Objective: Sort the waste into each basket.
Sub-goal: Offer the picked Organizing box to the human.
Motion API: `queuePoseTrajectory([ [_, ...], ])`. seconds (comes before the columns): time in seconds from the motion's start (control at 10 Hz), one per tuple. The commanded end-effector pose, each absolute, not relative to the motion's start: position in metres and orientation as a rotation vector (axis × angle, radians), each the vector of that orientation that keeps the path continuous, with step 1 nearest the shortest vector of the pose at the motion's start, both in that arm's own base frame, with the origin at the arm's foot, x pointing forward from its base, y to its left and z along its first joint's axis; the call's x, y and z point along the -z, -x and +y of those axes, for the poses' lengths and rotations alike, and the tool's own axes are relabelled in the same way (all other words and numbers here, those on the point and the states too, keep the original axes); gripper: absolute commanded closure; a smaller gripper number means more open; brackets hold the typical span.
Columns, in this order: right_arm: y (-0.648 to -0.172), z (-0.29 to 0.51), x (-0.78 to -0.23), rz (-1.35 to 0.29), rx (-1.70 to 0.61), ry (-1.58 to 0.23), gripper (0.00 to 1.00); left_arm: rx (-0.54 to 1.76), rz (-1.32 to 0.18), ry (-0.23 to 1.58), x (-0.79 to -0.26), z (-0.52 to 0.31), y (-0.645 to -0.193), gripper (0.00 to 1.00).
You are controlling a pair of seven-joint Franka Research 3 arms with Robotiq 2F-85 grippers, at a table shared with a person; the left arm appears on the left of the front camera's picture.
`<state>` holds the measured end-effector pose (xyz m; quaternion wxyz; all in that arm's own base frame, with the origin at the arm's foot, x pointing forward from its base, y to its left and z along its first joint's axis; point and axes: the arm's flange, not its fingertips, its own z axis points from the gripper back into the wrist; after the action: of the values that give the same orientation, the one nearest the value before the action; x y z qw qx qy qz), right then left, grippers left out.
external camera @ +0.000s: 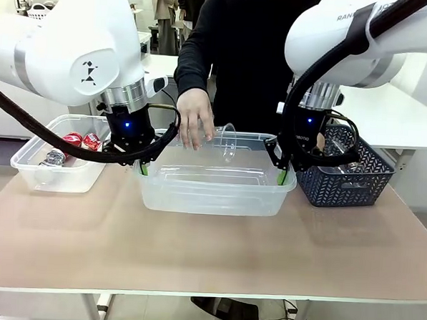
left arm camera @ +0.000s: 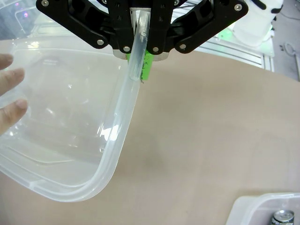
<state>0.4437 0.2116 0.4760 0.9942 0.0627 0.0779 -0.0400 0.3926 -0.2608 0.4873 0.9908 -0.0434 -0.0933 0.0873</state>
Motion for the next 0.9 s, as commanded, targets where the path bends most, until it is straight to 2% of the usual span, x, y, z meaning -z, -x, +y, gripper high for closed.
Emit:
queuePoseTrajectory([
  [0.0, -0.4423, 0.2132, -0.4800, 0.155, 0.080, -0.130, 0.97, -0.193, -0.192, 0.087, -0.4861, -0.2553, -0.3945, 0.96],
  [0.8, -0.4423, 0.2132, -0.4800, 0.155, 0.080, -0.130, 0.97, -0.193, -0.192, 0.087, -0.4861, -0.2553, -0.3945, 0.96],
])
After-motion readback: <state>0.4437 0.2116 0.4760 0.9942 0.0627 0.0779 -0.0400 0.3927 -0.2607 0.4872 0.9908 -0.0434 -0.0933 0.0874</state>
